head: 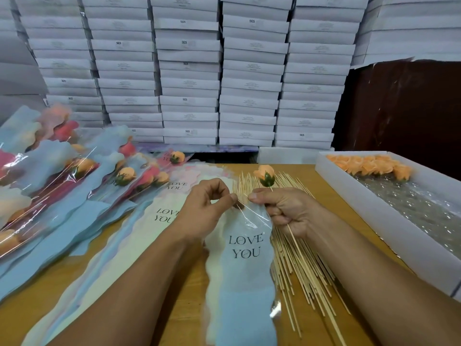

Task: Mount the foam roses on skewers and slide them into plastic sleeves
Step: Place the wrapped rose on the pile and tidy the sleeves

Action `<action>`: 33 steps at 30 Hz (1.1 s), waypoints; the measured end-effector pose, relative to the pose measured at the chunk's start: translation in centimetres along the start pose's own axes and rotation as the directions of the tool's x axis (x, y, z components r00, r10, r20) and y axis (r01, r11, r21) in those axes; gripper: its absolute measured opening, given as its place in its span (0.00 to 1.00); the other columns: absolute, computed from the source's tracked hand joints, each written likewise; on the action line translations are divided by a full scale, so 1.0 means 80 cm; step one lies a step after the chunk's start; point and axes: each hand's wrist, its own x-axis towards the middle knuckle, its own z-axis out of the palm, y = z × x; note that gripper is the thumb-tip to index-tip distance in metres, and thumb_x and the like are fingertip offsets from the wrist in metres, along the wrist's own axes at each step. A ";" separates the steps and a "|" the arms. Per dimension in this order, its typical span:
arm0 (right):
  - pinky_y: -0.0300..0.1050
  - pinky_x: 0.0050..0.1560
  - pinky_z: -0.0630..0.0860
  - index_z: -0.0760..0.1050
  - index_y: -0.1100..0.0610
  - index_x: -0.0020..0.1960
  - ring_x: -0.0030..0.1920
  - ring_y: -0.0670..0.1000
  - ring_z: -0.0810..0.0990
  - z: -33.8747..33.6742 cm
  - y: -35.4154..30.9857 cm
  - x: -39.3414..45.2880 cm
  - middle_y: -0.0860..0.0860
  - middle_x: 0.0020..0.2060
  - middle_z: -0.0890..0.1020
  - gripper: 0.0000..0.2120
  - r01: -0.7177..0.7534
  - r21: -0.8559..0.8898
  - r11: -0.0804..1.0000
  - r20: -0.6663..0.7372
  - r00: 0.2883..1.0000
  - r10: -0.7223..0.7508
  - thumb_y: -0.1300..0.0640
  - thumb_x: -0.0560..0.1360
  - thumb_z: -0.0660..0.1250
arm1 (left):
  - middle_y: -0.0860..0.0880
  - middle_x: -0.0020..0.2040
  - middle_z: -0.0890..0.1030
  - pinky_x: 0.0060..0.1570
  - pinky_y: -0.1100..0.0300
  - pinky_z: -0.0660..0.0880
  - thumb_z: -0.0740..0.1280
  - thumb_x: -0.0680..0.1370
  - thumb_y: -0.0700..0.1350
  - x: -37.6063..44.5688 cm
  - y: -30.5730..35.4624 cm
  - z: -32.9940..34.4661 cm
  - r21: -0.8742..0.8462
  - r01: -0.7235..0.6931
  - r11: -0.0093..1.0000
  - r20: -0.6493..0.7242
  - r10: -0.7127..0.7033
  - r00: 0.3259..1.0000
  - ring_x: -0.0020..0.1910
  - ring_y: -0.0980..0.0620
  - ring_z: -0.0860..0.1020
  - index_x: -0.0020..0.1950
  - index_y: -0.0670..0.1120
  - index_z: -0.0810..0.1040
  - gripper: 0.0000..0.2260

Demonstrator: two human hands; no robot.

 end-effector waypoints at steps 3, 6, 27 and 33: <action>0.32 0.14 0.55 0.78 0.63 0.46 0.18 0.41 0.62 -0.002 0.001 0.001 0.53 0.30 0.78 0.14 0.028 -0.020 0.999 -0.018 0.999 -0.029 0.63 0.62 0.75 | 0.45 0.34 0.84 0.38 0.59 0.71 0.66 0.81 0.40 -0.001 0.002 0.000 0.037 0.000 0.999 -0.002 0.000 1.000 0.31 0.54 0.78 0.42 0.40 0.73 0.09; 0.32 0.14 0.55 0.78 0.65 0.49 0.19 0.41 0.63 -0.003 0.003 0.003 0.52 0.30 0.80 0.19 0.053 -0.038 0.998 -0.053 0.997 -0.055 0.62 0.60 0.77 | 0.47 0.28 0.78 0.34 0.60 0.71 0.66 0.82 0.41 -0.001 0.002 0.000 0.038 -0.005 0.999 -0.004 0.006 1.000 0.28 0.51 0.75 0.43 0.40 0.72 0.09; 0.34 0.18 0.63 0.74 0.57 0.54 0.20 0.45 0.69 -0.023 -0.071 0.054 0.52 0.26 0.80 0.13 0.035 -0.033 0.999 -0.334 0.942 -0.044 0.62 0.82 0.51 | 0.52 0.29 0.72 0.31 0.60 0.68 0.61 0.84 0.43 0.000 -0.009 0.003 0.029 0.117 0.993 0.191 -0.120 0.974 0.29 0.53 0.68 0.42 0.43 0.70 0.11; 0.32 0.19 0.62 0.71 0.56 0.49 0.17 0.45 0.67 -0.015 -0.129 0.088 0.53 0.29 0.77 0.16 0.182 -0.003 0.983 -0.487 0.858 -0.160 0.65 0.81 0.46 | 0.46 0.31 0.72 0.33 0.57 0.64 0.62 0.78 0.48 -0.006 0.000 0.004 0.026 0.119 0.993 0.261 -0.122 0.958 0.31 0.50 0.67 0.40 0.44 0.70 0.11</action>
